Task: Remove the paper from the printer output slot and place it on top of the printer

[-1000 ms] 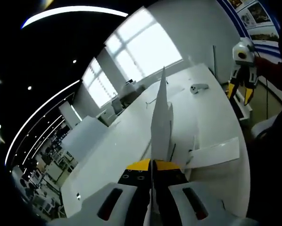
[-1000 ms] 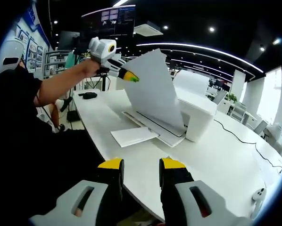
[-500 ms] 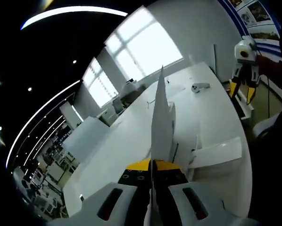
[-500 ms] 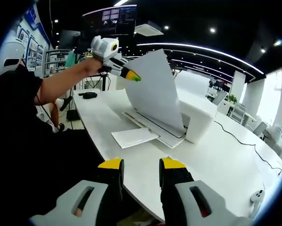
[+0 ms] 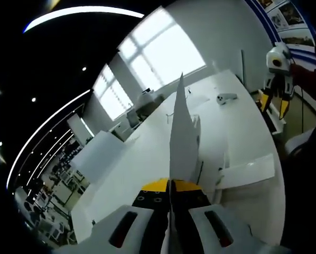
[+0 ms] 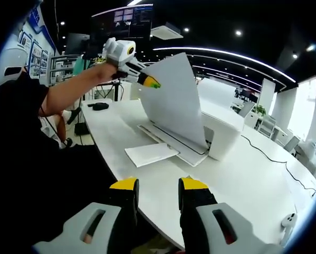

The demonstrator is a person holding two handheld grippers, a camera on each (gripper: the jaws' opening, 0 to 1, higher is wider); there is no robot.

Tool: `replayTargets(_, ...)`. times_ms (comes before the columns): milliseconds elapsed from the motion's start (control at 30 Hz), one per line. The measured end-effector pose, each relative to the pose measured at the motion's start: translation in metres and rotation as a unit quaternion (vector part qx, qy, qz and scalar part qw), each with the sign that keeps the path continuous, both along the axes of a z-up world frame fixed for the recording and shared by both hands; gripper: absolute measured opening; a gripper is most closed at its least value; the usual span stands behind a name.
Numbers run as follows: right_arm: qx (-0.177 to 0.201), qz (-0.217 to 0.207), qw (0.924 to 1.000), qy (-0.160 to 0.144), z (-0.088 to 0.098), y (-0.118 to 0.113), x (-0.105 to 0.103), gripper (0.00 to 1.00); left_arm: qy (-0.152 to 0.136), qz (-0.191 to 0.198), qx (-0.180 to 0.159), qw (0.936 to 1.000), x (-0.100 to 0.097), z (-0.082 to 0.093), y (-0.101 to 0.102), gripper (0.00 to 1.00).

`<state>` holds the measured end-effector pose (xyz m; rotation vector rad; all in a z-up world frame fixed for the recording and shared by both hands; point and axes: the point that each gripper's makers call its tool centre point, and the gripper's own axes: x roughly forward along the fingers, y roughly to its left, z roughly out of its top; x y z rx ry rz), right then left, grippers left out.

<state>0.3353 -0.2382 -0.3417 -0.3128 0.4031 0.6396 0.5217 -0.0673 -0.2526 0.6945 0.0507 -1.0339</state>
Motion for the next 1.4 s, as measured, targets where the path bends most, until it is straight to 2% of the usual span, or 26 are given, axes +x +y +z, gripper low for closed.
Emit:
replayTargets(667, 0.004, -0.001, 1.0000, 0.008, -0.007, -0.001, 0.001, 0.26, -0.007, 0.006, -0.006, 0.9999, 0.018, 0.021, -0.001, 0.05)
replayTargets(1100, 0.001, -0.004, 1.0000, 0.005, -0.003, -0.002, 0.000, 0.26, -0.009, 0.012, -0.021, 0.9997, 0.030, 0.035, -0.001, 0.05)
replayTargets(1400, 0.000, -0.005, 1.0000, -0.001, 0.003, -0.004, 0.002, 0.26, -0.003, 0.034, -0.041, 0.9986, 0.053, 0.041, 0.009, 0.05)
